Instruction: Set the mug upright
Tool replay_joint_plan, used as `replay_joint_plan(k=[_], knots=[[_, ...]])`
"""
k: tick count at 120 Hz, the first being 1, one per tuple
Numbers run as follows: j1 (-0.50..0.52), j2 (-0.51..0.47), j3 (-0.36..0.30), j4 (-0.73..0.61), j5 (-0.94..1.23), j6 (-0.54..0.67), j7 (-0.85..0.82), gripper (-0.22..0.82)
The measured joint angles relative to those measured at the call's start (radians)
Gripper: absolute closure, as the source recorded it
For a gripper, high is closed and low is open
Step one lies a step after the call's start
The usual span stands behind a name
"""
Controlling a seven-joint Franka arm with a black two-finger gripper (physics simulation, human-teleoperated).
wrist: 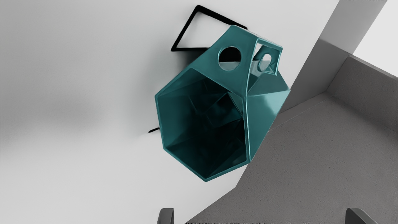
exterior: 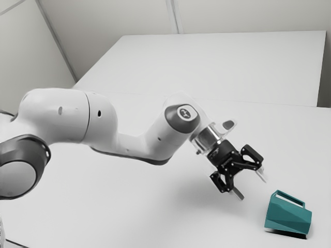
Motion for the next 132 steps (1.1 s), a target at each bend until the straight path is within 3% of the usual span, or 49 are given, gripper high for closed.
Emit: replay_joint_plan(k=[39,116,122,132], knots=[[-0.035,0.156,-0.012,0.114,-0.097,0.058,-0.016,0.00],[-0.058,0.239,-0.012,0.190,-0.174,0.094,-0.031,0.00],[-0.058,0.239,-0.012,0.190,-0.178,0.094,-0.032,0.06],[-0.058,0.239,-0.012,0.189,-0.179,0.095,-0.033,0.26]])
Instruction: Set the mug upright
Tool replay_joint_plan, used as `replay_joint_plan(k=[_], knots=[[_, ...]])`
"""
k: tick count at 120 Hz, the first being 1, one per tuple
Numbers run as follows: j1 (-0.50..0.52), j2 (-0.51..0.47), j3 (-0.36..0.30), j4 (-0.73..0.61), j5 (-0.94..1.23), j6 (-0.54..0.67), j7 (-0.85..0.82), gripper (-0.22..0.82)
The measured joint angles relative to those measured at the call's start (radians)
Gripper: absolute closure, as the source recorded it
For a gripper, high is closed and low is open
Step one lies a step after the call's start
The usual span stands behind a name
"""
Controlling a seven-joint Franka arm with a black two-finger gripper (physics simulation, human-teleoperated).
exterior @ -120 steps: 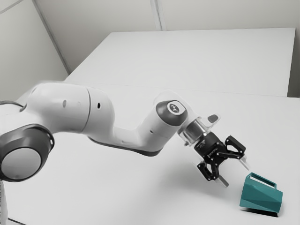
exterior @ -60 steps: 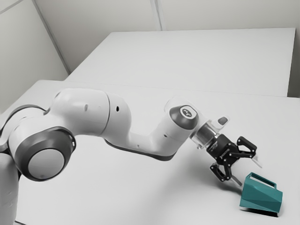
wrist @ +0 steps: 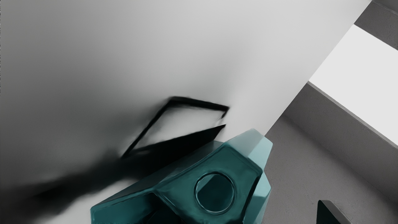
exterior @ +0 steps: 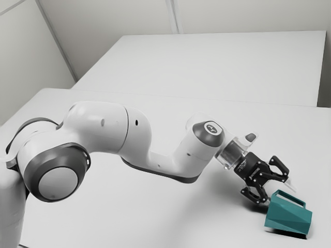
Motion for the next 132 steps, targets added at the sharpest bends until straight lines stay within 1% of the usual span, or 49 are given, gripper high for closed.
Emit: replay_joint_plan(k=[8,16,25,36,59,76,86,96,109,132], knots=[[0.000,0.000,0.000,0.000,0.001,0.000,-0.002,0.43],[0.000,0.000,0.000,0.000,0.001,0.000,-0.003,0.54],[0.000,0.000,0.000,0.003,0.001,0.001,-0.004,0.63],[-0.001,-0.001,0.000,0.007,0.001,0.001,-0.006,0.69],[-0.008,-0.004,0.000,0.026,0.007,0.002,-0.011,0.75],[-0.010,-0.009,0.001,0.031,0.017,0.002,-0.016,0.77],[-0.017,-0.035,0.005,0.037,0.074,0.002,-0.021,0.78],[-0.019,-0.083,0.010,0.050,0.226,0.003,-0.034,0.78],[-0.020,-0.170,0.013,0.051,0.509,0.018,-0.059,0.78],[-0.005,-0.293,0.075,0.018,0.913,0.027,-0.108,0.79]])
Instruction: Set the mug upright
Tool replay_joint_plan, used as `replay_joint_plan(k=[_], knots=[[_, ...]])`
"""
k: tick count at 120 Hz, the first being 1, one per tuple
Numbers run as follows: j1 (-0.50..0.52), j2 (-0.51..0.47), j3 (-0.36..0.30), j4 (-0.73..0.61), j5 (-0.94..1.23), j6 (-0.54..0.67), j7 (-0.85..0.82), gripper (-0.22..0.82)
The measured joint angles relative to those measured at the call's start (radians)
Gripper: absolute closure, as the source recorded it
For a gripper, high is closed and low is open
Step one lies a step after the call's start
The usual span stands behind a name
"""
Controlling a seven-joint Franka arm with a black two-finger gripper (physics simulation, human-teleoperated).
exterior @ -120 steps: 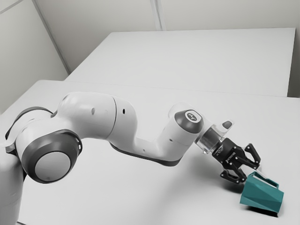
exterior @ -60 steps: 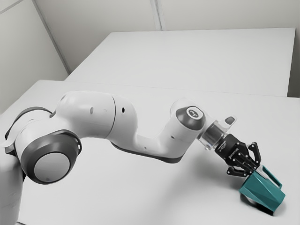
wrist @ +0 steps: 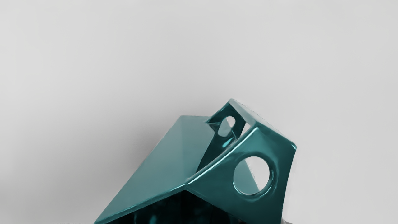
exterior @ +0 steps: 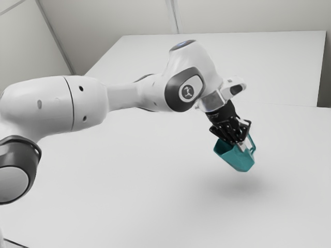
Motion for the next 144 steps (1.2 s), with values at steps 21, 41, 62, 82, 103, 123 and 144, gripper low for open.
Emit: replay_joint_plan(k=[21,41,62,82,103,123,144], knots=[[0.099,-0.128,0.015,-0.086,0.215,-0.031,-0.033,0.79],[0.176,-0.243,0.012,-0.204,0.310,-0.066,-0.049,0.79],[0.244,-0.320,0.008,-0.320,0.342,-0.082,-0.051,0.78],[0.297,-0.354,0.010,-0.406,0.349,-0.089,-0.051,0.78],[0.299,-0.369,0.010,-0.470,0.351,-0.082,-0.051,0.79],[0.256,-0.355,0.010,-0.496,0.351,-0.073,-0.053,0.79],[0.230,-0.318,0.011,-0.508,0.348,-0.060,-0.057,0.79]])
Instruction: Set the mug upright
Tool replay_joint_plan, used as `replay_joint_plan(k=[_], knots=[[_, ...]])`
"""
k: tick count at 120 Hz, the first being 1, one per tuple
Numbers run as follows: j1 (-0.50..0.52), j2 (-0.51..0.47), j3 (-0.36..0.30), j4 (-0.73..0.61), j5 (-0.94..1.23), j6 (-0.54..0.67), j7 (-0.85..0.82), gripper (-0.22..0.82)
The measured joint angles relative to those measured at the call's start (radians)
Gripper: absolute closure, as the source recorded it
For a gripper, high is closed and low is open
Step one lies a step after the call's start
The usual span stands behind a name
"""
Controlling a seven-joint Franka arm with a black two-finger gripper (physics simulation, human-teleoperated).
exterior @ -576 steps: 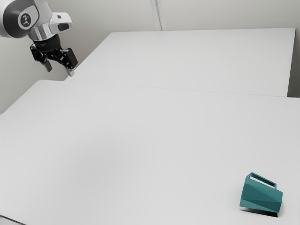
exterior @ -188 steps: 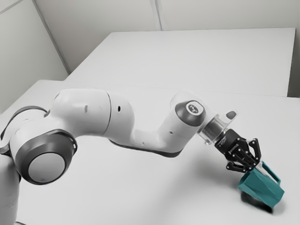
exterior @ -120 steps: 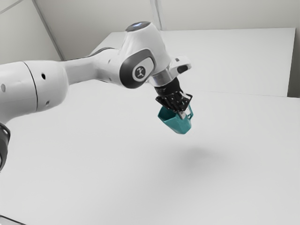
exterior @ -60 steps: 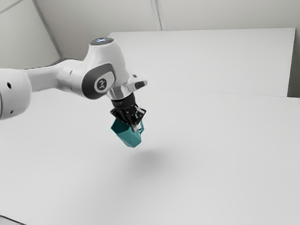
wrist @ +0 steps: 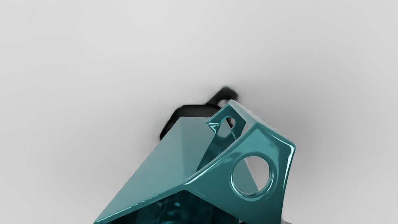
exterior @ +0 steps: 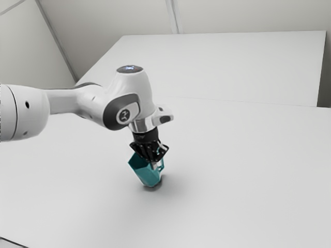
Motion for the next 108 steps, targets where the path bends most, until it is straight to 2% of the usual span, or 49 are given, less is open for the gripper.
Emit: replay_joint_plan(k=[24,61,81,100,108], knots=[[-0.004,0.017,0.002,-0.013,-0.001,0.013,-0.003,0.79],[0.094,0.029,0.003,-0.034,-0.001,0.037,-0.008,0.78],[0.099,0.039,0.003,-0.039,-0.001,0.052,-0.009,0.78],[0.078,0.027,0.006,-0.038,-0.007,0.047,-0.008,0.43],[0.066,0.017,0.016,-0.038,-0.009,0.046,-0.007,0.32]])
